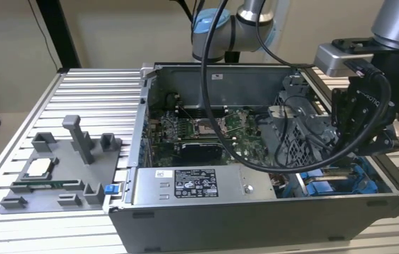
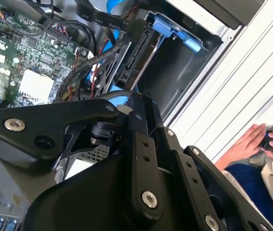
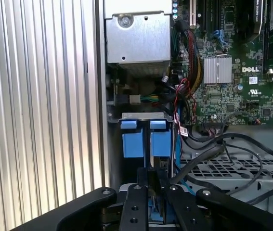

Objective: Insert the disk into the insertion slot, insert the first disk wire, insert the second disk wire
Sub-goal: 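Insert the first disk wire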

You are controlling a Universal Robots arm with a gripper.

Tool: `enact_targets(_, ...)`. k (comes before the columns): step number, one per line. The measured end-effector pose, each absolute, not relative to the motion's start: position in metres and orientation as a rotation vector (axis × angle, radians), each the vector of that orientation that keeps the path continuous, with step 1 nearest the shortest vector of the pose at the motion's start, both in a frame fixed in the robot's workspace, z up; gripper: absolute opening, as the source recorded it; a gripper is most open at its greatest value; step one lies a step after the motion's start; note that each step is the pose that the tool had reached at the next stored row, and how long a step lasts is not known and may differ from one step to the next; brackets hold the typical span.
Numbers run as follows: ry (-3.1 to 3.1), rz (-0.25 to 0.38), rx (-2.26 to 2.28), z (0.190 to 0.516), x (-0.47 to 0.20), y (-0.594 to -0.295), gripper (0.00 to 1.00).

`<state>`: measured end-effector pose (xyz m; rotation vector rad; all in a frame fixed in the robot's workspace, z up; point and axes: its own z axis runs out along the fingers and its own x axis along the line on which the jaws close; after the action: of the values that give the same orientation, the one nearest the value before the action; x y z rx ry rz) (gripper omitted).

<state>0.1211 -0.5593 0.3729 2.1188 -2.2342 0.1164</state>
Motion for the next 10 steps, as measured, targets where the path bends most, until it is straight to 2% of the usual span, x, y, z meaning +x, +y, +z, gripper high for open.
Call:
enact_targets(5,-2.236,0.115,2.121,0.368,0.127,-0.559,0.0)
enact_targets(10,-2.261,0.082,2.142,0.367,0.133,-0.559,0.0)
